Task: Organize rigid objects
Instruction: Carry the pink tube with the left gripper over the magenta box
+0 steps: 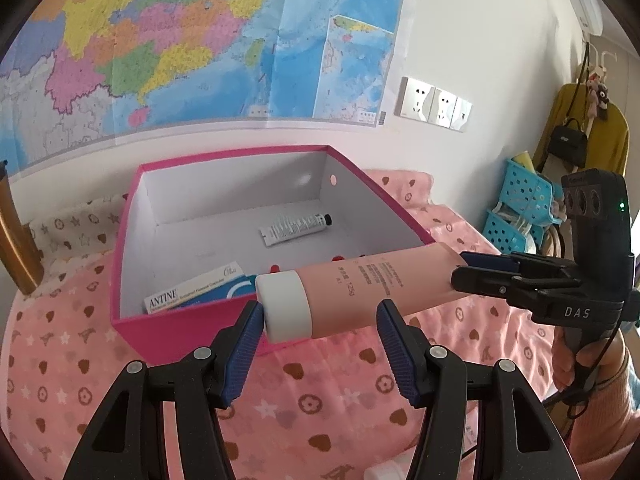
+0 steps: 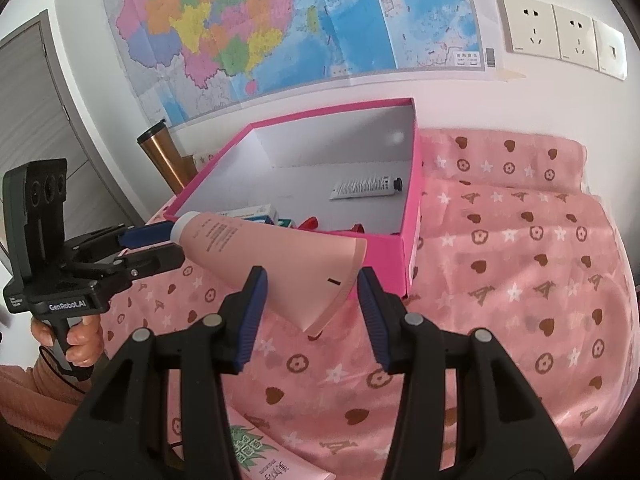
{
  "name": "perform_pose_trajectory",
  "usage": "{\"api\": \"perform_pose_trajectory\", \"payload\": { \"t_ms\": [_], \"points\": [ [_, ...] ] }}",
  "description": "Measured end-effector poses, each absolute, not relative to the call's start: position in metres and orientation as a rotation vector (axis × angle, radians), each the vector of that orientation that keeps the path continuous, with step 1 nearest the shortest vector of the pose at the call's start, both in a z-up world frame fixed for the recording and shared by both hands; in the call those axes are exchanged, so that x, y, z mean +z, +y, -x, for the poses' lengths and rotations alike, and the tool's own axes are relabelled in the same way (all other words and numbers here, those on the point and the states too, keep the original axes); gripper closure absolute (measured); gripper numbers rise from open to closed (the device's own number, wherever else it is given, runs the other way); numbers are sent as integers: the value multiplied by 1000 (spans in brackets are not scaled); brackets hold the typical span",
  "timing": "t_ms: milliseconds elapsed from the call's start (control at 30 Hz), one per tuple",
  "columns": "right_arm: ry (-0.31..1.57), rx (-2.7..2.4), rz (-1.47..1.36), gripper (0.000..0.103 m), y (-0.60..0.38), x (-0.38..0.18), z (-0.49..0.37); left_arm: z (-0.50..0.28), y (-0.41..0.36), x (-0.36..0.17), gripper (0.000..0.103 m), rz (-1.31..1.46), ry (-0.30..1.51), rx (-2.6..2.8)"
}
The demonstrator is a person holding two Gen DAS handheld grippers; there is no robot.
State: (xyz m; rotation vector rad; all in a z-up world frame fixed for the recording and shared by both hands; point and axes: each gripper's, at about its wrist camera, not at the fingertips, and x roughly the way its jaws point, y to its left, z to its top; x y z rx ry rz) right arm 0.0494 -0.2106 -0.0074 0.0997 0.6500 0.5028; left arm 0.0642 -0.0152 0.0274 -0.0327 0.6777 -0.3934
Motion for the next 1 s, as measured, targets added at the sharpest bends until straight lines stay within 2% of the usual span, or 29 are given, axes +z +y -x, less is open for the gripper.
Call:
{"api": "perform_pose_trajectory", "payload": {
  "t_ms": [1000],
  "points": [
    [627,505,-78,53,-208,13,-92,-108,-6,25,44,85,709,-378]
  ]
}}
